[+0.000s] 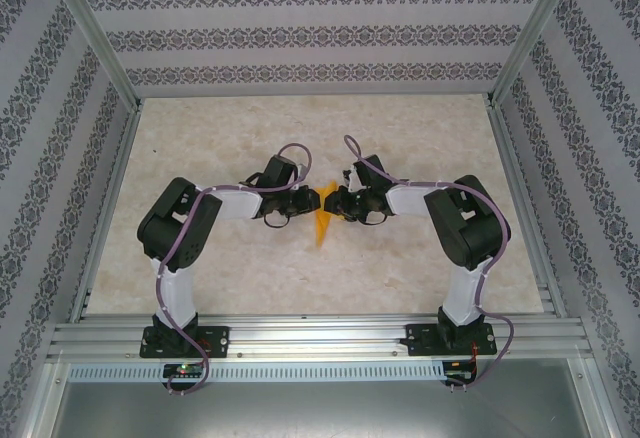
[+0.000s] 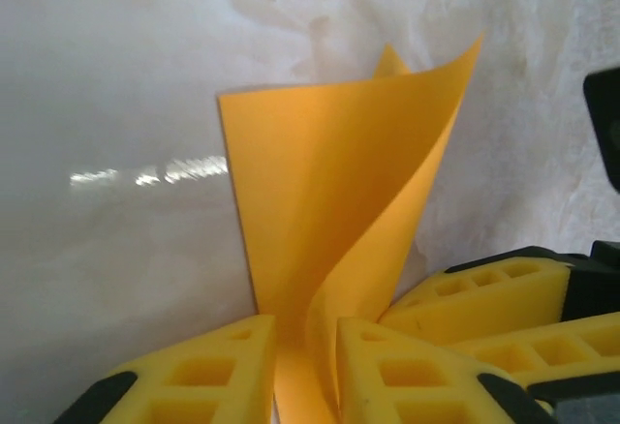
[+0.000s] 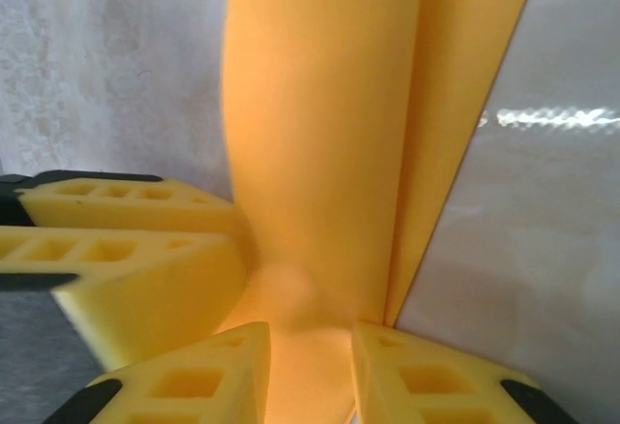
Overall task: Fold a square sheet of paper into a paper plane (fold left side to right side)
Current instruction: Fold the wing for the fifth time at the center of the table.
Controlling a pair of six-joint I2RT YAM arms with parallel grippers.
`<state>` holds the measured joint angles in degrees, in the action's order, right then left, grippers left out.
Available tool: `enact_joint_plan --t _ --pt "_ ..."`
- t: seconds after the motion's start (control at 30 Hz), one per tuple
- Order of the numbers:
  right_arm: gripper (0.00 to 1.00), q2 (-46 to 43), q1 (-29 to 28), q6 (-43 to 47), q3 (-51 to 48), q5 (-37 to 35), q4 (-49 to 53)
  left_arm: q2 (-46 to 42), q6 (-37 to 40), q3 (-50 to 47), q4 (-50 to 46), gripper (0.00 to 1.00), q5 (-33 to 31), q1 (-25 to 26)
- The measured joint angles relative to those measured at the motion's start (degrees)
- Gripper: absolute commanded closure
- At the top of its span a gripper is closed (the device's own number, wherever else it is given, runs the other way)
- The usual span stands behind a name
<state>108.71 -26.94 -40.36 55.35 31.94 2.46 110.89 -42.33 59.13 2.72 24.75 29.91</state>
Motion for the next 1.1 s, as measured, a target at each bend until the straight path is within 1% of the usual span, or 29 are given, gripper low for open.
enact_joint_plan --t 0.07,0.13,0.23,0.33,0.43,0.53,0.67,0.77,1.1 --pt "0.71 0.07 -0.07 0.00 0.09 -0.15 0.22 -1.84 0.04 -0.98 -0.66 0.66 -0.28 -1.03" --pt "0.71 0.11 -0.07 -0.02 0.20 -0.17 0.39 -4.24 0.20 -2.27 -1.11 0.64 -0.79 -1.92" --pt "0.71 0.11 -0.07 -0.02 0.24 -0.20 0.50 -8.70 0.26 -4.92 -1.92 0.64 -1.70 -2.64" --pt "0.71 0.20 -0.07 -0.02 0.37 -0.22 0.61 -14.25 0.24 -8.74 -2.32 0.65 -1.64 -2.80" --pt "0.71 0.22 -0.07 -0.02 0.44 -0.22 0.79 -19.32 0.22 -12.61 -2.40 0.66 -1.14 -1.97" --pt "0.71 0.33 -0.07 -0.04 0.68 -0.20 1.05 -21.68 0.17 -13.90 -2.45 0.68 -0.63 1.18" --pt "0.71 0.39 -0.07 -0.04 0.79 -0.20 1.25 -21.94 -0.44 -13.86 -1.97 0.68 0.50 7.45" --pt "0.71 0.42 -0.07 -0.04 0.81 -0.20 1.27 -20.46 -0.70 -12.81 -1.97 0.69 1.16 10.38" --pt "0.71 0.44 -0.07 -0.07 0.81 -0.20 1.27 -13.14 -1.95 -10.84 -1.27 0.70 1.75 11.04"
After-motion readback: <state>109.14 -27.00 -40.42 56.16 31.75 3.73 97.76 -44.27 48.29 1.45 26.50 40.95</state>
